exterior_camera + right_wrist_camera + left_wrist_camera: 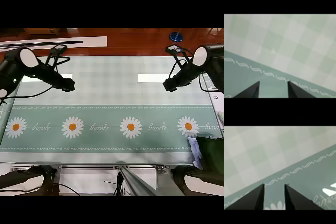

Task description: Fold the shirts.

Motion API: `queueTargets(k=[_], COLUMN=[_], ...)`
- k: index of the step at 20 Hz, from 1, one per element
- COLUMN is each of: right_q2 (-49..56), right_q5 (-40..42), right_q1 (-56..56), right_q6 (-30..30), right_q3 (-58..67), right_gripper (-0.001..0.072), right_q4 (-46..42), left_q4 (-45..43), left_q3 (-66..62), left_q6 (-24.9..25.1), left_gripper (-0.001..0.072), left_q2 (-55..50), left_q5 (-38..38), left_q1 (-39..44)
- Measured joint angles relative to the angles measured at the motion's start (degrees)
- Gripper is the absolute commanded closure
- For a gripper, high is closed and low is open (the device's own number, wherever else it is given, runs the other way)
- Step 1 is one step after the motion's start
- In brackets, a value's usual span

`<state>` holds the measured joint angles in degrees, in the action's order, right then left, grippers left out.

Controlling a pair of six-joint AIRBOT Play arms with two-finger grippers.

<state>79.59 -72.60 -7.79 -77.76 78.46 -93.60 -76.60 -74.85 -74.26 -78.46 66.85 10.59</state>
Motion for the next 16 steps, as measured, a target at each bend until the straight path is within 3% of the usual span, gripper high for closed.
queueTargets(k=[2,3,6,7,8,10,16], right_q2=[-2.6,-4.1,-9.6,-11.0,-11.9,-13.2,-14.4], right_q5=[3.9,5.9,15.3,18.6,20.8,24.6,30.2], right_q1=[-0.9,-1.1,-1.6,-1.7,-1.7,-1.8,-1.8], right_q6=[-1.6,-2.4,-4.9,-5.7,-6.4,-7.7,-9.3], right_q3=[-2.5,-4.5,-12.6,-15.0,-16.5,-18.6,-20.5], right_gripper=[0.0304,0.0304,0.0299,0.0289,0.0229,0.0121,0.0122], right_q4=[-0.5,-0.5,1.4,2.0,2.1,2.8,3.5], left_q4=[-1.2,-1.8,-3.0,-3.3,-3.6,-3.8,-4.2], left_q3=[2.8,5.2,13.4,15.3,16.6,18.1,18.5], left_q6=[-1.7,-2.8,-5.1,-5.5,-5.8,-6.4,-7.8], left_gripper=[0.0404,0.0447,0.0443,0.0352,-0.0013,-0.0013,-0.0013], left_q2=[3.1,5.0,9.9,10.9,11.7,12.6,13.4], left_q5=[-4.9,-7.8,-15.3,-17.6,-19.6,-25.0,-32.3], left_q1=[1.5,2.0,2.8,2.9,3.0,3.1,3.0])
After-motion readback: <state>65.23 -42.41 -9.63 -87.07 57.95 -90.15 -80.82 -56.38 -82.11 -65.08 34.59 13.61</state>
